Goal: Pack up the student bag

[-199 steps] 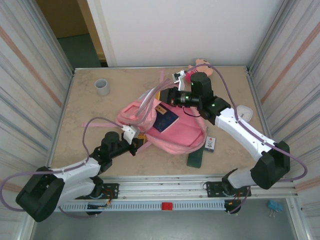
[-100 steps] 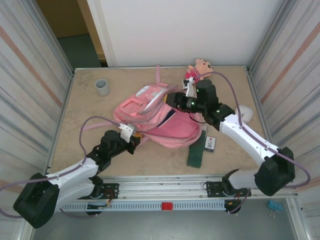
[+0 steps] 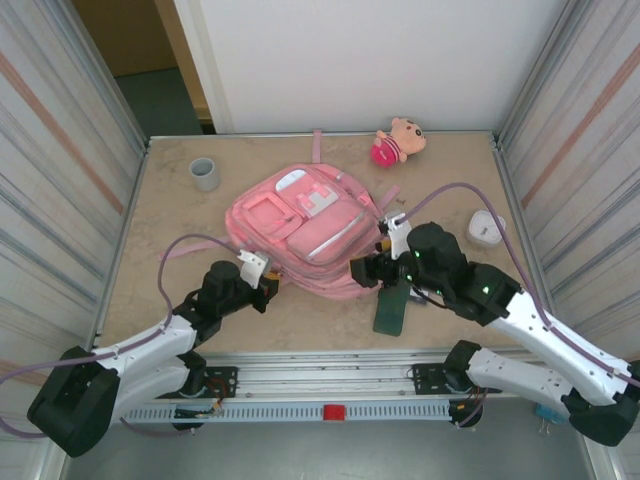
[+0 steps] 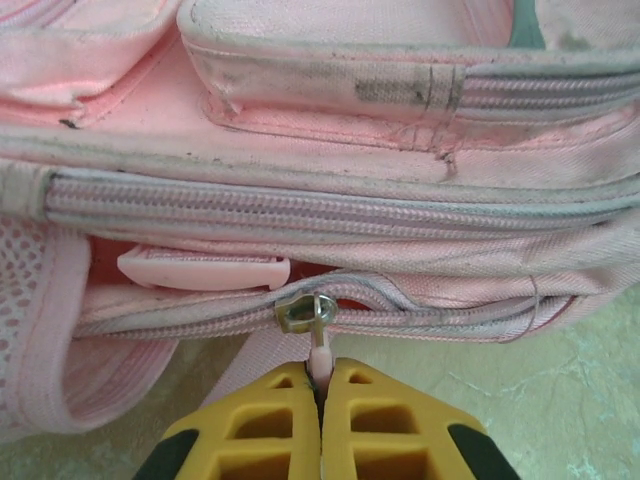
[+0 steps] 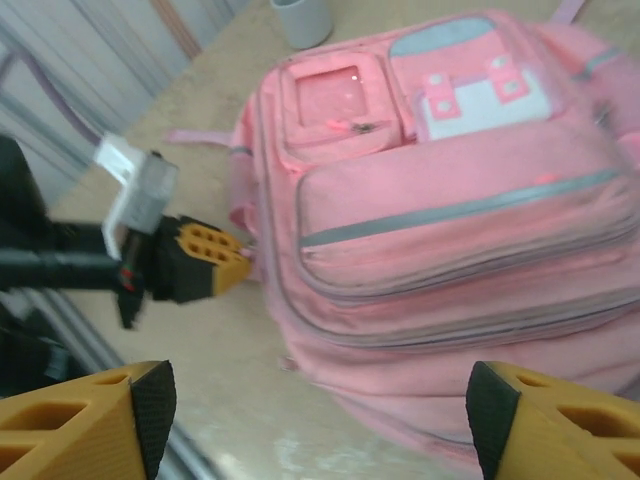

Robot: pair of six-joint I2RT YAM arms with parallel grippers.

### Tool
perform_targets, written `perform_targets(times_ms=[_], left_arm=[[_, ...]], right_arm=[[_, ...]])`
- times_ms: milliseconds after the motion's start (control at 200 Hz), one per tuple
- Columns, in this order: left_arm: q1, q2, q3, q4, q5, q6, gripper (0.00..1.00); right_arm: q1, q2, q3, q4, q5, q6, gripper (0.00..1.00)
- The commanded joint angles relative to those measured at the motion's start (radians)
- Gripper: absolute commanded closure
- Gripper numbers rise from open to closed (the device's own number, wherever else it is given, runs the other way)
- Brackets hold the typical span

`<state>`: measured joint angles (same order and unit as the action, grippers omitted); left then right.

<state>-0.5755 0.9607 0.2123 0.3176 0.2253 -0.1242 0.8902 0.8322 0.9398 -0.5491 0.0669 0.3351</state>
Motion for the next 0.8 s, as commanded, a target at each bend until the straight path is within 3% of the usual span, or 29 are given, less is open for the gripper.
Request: perform_targets(times_ms=[0, 180, 351, 631, 797], left_arm=[[-0.001, -0.028, 0.039, 0.026, 0.023, 0.023, 1.0], [0.0, -0.03, 0.041, 0.024, 0.027, 0.026, 1.0], [0.0, -0.029, 0.042, 0.036, 0.039, 0.019, 1.0], [-0.001, -0.008, 0.041, 0.084, 0.089, 0.006, 1.0], [0.0, -0.018, 0.04, 0.089, 0.087, 0.007, 1.0]], right_arm=[[0.051, -0.038, -0.044, -0.009, 0.18, -0.294, 0.2], [0.131, 0.084, -0.141, 0.142, 0.075, -0.612, 0.17], [0.211, 0.265, -0.199, 0.303, 0.166, -0.841, 0.13], [0.148, 0.423, -0.264, 0.564, 0.232, -0.95, 0.16], [0.124, 0.467, -0.297, 0.606, 0.224, -0.987, 0.21]])
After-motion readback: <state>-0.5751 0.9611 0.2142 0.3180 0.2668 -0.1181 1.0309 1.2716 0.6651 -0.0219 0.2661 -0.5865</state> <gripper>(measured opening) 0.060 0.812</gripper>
